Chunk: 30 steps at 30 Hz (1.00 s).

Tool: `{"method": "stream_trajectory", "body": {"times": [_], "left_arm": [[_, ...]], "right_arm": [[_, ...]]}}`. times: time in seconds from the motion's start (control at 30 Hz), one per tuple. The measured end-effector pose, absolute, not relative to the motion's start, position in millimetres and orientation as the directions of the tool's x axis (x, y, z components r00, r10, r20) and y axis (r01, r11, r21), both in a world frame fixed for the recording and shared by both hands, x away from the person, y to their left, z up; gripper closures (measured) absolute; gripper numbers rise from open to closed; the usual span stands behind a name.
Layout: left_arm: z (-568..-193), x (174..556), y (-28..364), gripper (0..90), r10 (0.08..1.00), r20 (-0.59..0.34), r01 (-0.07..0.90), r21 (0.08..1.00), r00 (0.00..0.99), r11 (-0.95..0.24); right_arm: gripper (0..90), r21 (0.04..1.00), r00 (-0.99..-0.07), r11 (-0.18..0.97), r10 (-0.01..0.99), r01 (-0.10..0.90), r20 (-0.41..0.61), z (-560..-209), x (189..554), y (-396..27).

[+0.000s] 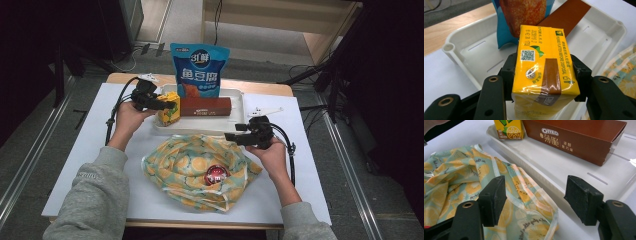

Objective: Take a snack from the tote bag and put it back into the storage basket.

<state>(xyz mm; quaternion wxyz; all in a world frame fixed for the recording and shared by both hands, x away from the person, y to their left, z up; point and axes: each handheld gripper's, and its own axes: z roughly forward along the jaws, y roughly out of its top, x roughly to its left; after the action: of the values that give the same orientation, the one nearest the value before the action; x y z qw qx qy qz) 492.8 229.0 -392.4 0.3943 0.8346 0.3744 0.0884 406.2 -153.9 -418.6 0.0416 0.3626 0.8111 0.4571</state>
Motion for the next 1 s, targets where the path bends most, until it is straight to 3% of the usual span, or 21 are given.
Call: {"method": "stream_trajectory", "body": {"times": [0.63, 1.0], "left_arm": [[-396.8, 483.0, 230.6, 49.2, 0.680, -0.135, 0.549, 0.711, 0.721, -0.440], [-397.2, 482.7, 231.0, 41.4, 0.679, -0.164, 0.573, 0.695, 0.716, -0.435]], "right_arm": [[34.2, 0.772, -0.734, 0.320, 0.626, 0.550, 0.263, -418.5, 405.5, -154.3], [33.9, 0.770, -0.735, 0.321, 0.625, 0.551, 0.265, -418.1, 405.4, -154.7]]}}
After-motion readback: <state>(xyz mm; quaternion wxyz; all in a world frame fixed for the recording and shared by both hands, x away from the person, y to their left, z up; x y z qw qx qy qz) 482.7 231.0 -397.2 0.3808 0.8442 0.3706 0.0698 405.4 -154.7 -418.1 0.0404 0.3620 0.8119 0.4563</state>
